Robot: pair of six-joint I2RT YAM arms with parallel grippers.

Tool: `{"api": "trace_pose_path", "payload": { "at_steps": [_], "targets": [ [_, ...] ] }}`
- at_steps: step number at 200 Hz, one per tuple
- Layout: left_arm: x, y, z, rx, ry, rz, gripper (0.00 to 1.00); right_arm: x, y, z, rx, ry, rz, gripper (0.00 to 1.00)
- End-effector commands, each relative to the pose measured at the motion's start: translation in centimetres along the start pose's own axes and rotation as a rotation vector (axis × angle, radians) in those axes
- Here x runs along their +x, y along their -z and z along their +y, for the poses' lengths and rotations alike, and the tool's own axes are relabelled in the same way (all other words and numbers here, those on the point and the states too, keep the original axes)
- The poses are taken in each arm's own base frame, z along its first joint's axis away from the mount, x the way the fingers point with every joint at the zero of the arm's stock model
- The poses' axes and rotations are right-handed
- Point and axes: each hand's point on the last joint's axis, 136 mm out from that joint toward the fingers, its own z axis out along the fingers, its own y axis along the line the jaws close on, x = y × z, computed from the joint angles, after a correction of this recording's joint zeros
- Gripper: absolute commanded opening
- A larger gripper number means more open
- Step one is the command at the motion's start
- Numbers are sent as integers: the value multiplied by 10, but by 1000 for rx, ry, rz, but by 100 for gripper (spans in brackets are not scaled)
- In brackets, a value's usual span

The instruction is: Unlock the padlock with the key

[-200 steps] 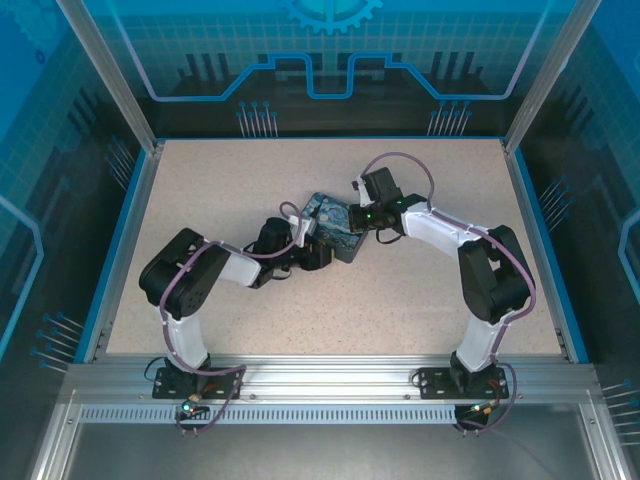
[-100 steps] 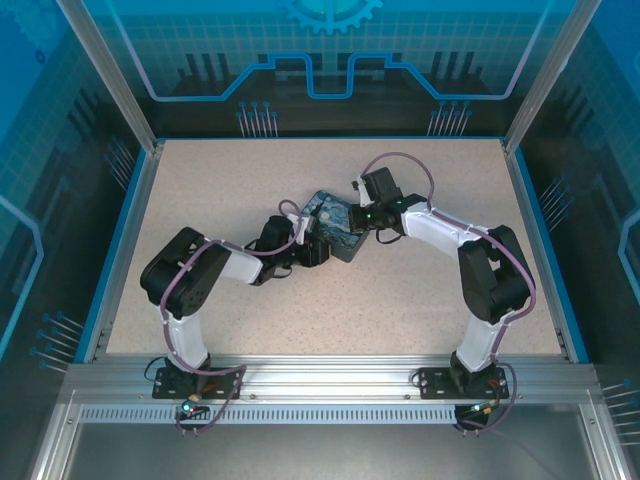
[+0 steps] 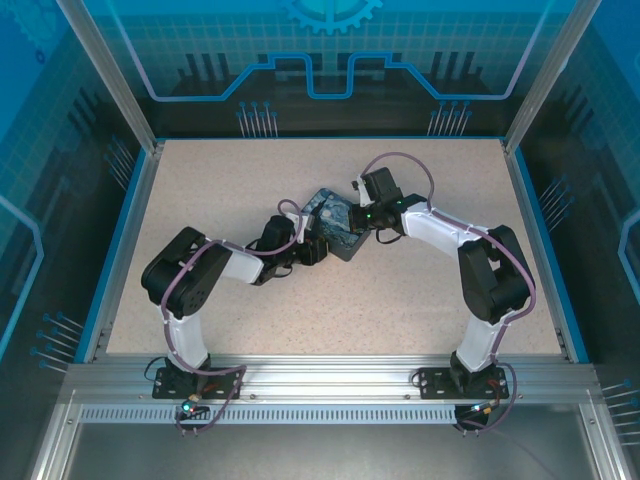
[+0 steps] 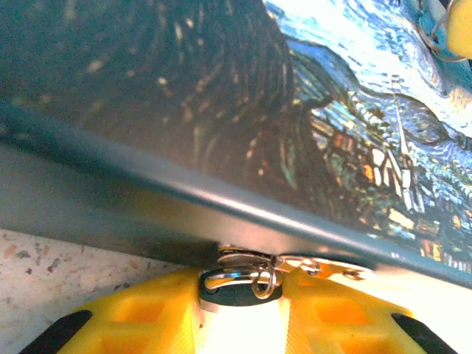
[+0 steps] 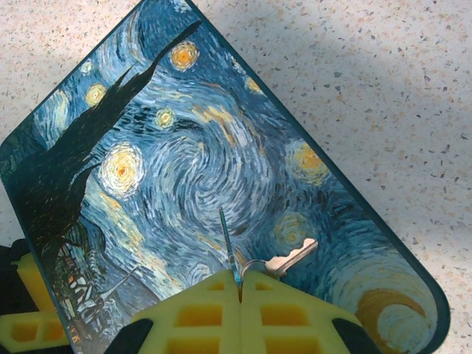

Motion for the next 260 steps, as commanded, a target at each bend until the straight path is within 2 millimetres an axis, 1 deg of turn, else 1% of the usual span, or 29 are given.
{"api": "trace_pose_path", "payload": {
  "at_steps": [1, 38, 62, 80, 93, 104, 119, 134, 136, 137, 141, 154, 170, 192, 204, 224, 260],
  "targets": [
    [-13, -1, -2, -12, 13, -38, 30, 12, 4, -2, 8, 17, 30, 1],
    [-16, 5, -6, -11, 56, -44, 29, -6, 25, 3, 0, 49, -33, 0],
    [-17, 8, -8, -14, 108, -44, 26, -16, 49, 4, 1, 69, -93, 0],
    [-19, 11, -13, -6, 159, -45, 23, -16, 72, 5, 3, 96, -134, 0],
    [-20, 14, -18, 1, 196, -40, 20, -9, 85, 5, -2, 128, -148, 0],
    [-22, 16, -22, -4, 228, -37, 17, 3, 95, 6, -20, 165, -146, 0],
    [-25, 22, -28, -1, 274, -33, 14, 25, 103, 9, -56, 210, -131, 0],
    [-26, 26, -35, 15, 328, -25, 12, 50, 105, 10, -94, 236, -111, 0],
    [-25, 26, -37, 18, 337, -22, 12, 50, 106, 12, -101, 239, -115, 0],
    [-26, 27, -37, 19, 340, -22, 12, 55, 105, 11, -104, 239, -106, 1],
    [-25, 27, -39, 23, 353, -19, 11, 64, 103, 11, -117, 242, -95, 0],
    [-24, 29, -47, 39, 387, -4, 11, 83, 100, 17, -164, 255, -79, 1],
    [-24, 33, -57, 53, 413, 8, 11, 101, 94, 27, -201, 287, -62, 1],
    [-26, 40, -68, 65, 441, 13, 11, 118, 80, 38, -230, 328, -48, 1],
    [-27, 43, -74, 73, 451, 14, 11, 121, 72, 43, -253, 335, -51, 1],
    [-28, 49, -81, 81, 460, 12, 11, 120, 62, 49, -278, 351, -67, 1],
    [-28, 53, -94, 116, 489, 12, 11, 112, 51, 60, -312, 395, -99, 1]
  ]
}}
